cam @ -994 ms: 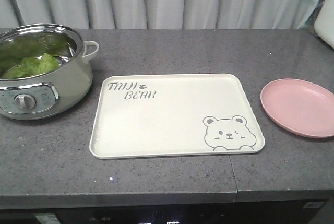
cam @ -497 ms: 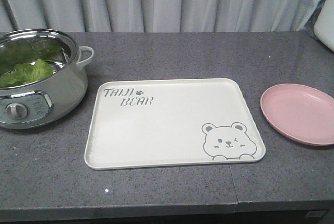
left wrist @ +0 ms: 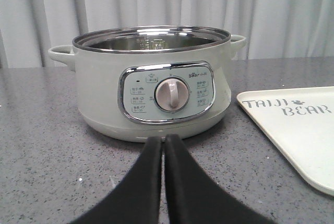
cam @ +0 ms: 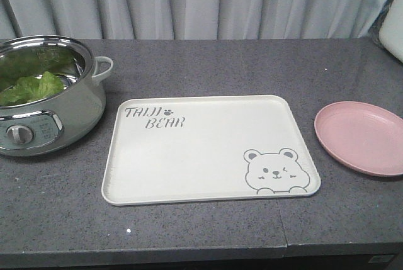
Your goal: Transfer vegetables to tray and serve
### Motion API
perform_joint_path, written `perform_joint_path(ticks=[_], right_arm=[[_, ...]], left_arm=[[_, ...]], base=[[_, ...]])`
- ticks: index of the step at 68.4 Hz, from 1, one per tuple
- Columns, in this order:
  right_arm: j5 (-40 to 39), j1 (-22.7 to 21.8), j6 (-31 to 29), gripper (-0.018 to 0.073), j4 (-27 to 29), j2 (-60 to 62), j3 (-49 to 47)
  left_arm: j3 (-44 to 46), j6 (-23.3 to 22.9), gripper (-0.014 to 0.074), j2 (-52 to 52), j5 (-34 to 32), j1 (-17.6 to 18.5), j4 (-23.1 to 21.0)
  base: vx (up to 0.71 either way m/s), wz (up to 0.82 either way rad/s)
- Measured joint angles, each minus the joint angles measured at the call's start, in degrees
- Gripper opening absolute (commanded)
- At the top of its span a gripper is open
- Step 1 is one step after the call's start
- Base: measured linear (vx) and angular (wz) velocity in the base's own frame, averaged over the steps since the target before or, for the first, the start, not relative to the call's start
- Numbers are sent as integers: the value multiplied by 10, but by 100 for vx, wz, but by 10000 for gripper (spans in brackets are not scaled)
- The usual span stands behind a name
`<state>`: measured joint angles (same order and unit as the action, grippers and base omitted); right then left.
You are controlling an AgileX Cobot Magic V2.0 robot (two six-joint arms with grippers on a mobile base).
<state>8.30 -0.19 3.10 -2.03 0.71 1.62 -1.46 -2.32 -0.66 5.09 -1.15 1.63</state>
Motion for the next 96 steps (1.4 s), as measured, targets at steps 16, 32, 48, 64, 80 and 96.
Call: perform_joint_path(ticks=[16, 32, 48, 64, 80, 96], right_arm=[[0, 0, 0, -8, 0, 0, 0], [0, 0, 0, -8, 0, 0, 0], [0, 0, 0, -8, 0, 0, 0], [0, 0, 0, -8, 0, 0, 0], [-22, 0, 0, -8, 0, 0, 0], [8, 0, 0, -8, -1, 0, -71]], left_arm=[[0, 0, 3, 0, 0, 0, 0], [0, 0, 3, 0, 0, 0, 0], [0, 0, 3, 0, 0, 0, 0], [0, 0, 3, 0, 0, 0, 0], [0, 0, 3, 0, -16, 0, 0], [44, -26, 3, 0, -55, 0, 0]], base=[[0, 0], [0, 0], [0, 0], [0, 0], [0, 0], [0, 0]])
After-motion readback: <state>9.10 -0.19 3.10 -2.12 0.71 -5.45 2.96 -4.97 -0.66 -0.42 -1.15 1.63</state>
